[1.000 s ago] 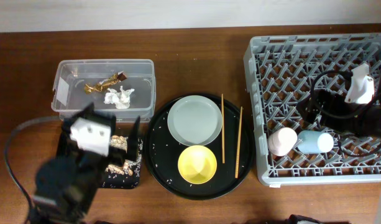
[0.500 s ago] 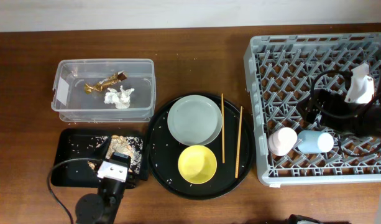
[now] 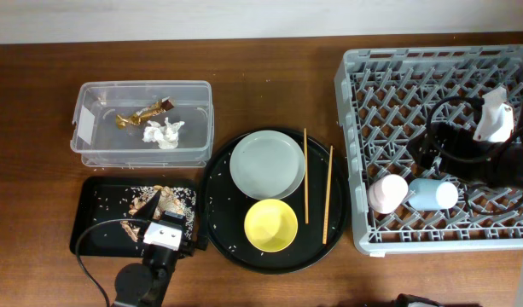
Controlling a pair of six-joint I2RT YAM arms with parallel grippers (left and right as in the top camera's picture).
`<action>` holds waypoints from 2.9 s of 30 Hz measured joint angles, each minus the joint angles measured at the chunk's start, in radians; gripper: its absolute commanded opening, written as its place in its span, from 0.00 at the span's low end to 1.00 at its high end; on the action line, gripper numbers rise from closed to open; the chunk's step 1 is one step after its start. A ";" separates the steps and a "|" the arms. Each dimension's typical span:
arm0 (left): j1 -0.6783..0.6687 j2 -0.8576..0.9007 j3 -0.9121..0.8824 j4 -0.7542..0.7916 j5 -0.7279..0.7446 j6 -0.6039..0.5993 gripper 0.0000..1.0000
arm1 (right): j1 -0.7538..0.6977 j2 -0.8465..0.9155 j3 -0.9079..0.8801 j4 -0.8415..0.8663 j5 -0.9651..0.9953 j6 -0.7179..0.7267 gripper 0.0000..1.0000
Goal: Sort waste into correct bins and load items into the dishwasher rack
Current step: 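Grasp the yellow bowl with the right gripper and lift it, then place the yellow bowl into the dishwasher rack with the right gripper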
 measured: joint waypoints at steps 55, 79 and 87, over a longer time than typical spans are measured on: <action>0.000 0.001 0.000 -0.003 0.000 0.000 0.99 | 0.728 -0.154 -0.515 0.518 1.563 0.459 0.04; 0.000 0.002 0.000 -0.003 0.000 0.000 0.99 | 0.359 0.518 -0.422 0.998 1.596 -0.158 0.04; 0.000 0.002 0.000 -0.003 0.000 0.000 1.00 | 0.404 0.518 -0.396 0.793 1.323 -0.153 0.41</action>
